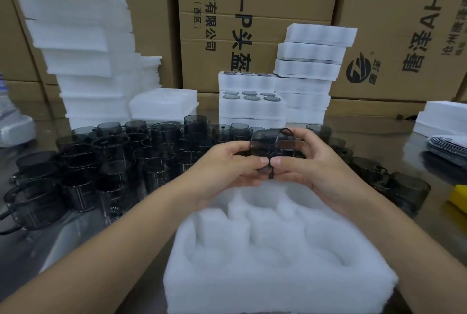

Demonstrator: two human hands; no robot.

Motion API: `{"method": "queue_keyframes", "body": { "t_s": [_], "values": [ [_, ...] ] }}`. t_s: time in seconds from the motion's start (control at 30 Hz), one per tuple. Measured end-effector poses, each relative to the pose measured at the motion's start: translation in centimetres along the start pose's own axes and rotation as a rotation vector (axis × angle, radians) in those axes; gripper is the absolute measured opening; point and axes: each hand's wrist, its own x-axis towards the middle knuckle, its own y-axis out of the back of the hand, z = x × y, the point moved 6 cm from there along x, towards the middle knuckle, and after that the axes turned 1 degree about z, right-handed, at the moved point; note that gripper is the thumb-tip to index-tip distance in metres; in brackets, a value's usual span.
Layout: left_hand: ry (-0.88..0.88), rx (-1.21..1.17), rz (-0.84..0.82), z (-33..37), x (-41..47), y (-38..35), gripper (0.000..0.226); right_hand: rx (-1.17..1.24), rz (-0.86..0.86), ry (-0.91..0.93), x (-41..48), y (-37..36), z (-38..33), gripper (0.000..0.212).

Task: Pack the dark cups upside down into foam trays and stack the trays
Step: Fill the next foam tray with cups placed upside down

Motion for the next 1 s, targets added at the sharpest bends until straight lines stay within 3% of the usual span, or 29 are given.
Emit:
{"method": "queue_keyframes", "body": {
  "t_s": [0.13,0.3,0.7,0.83,1.0],
  "values": [
    [0.073,-0.129,-0.036,-0.6,0.2,0.3,0.027,-0.032,0.009,-0.023,0.2,0.1,0.3,0.072],
    [0.121,-0.193,-0.016,-1.2,0.7,0.7,0.027,-0.025,0.007,-0.024,0.4,0.2,0.5,0.057],
    [0.205,-0.345,0.006,-1.6,1.0,1.0,0.034,-0.183,-0.059,0.124,0.1,-0.4,-0.6,0.065],
    [0.208,-0.353,-0.004,-1.4,1.1,1.1,0.031,-0.345,-0.104,0.173,0.0,-1.1,-2.0,0.070],
    [0.195,-0.246,-0.062,0.1,0.7,2.9,0.024,-0.663,-0.171,0.223,1.3,-2.6,-5.8,0.058]
  ]
}}
